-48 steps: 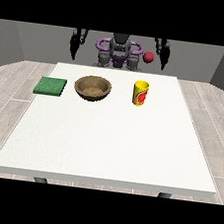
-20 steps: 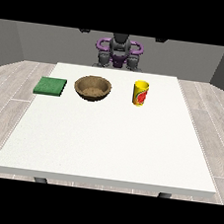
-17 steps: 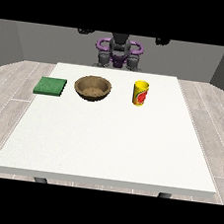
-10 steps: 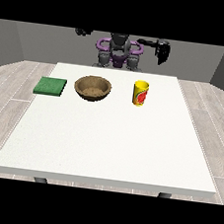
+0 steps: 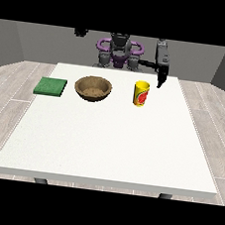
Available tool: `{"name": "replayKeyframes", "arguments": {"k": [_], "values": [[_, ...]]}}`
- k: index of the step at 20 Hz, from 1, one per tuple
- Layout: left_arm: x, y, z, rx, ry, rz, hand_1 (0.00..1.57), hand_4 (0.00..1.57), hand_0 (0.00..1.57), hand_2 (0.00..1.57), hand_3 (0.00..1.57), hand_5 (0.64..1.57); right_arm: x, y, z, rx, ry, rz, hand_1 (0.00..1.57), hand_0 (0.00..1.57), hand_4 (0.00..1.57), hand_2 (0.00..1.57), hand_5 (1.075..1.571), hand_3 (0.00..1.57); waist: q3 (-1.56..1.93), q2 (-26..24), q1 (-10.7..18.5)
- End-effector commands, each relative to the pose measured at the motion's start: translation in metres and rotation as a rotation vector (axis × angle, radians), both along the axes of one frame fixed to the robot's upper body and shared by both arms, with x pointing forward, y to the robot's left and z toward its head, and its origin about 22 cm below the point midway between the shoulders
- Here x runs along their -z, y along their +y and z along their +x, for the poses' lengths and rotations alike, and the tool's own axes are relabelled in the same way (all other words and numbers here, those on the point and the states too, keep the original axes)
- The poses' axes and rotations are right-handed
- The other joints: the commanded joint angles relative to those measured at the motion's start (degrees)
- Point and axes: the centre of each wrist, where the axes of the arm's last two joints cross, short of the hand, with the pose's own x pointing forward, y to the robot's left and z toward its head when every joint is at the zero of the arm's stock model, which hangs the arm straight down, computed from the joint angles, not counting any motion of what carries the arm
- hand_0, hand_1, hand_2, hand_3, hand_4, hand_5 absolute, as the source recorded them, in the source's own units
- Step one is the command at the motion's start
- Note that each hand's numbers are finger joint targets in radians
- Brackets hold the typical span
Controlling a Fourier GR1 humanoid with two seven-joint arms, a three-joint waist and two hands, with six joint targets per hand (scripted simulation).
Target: Pick the cup and pour the ball into the bowl, then pick the bowl and place it on the pad
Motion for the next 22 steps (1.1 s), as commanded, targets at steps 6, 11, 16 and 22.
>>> {"name": "replayKeyframes", "arguments": {"k": [6, 11, 16, 22], "values": [[0.054, 0.023, 0.003, -0.034, 0.016, -0.026, 0.0, 0.0, 0.0, 0.0, 0.0, 1.443, 0.005, -0.022, -0.014, -0.019, -0.021, 0.002, 0.0, 0.0, 0.0, 0.0, 1.567, 0.0, 0.0, 1.8, -2.3], [0.065, 0.042, 0.003, -0.074, 0.054, -0.033, 0.0, 0.0, 0.0, 0.0, 0.0, 1.421, 0.008, -0.046, -0.026, -0.01, 0.029, 0.009, 0.0, 0.0, 0.0, 0.0, 1.568, 0.0, 0.01, -1.1, -3.1], [0.075, 0.044, 0.002, -0.099, 0.014, -0.049, 0.0, 0.0, 0.0, 0.0, 0.0, 1.429, -0.005, -0.079, -0.028, -0.018, -0.045, -0.021, 0.0, 0.0, 0.0, 0.0, 1.567, 0.0, 0.01, 2.7, -5.9], [0.071, 0.042, 0.021, -0.155, -0.026, -0.043, 0.0, 0.0, 0.0, 0.0, 0.0, 1.409, -0.04, -0.073, -0.051, -0.05, -0.138, -0.041, 0.0, 0.0, 0.0, 0.0, 1.567, 0.0, -0.05, 6.7, -8.7]]}}
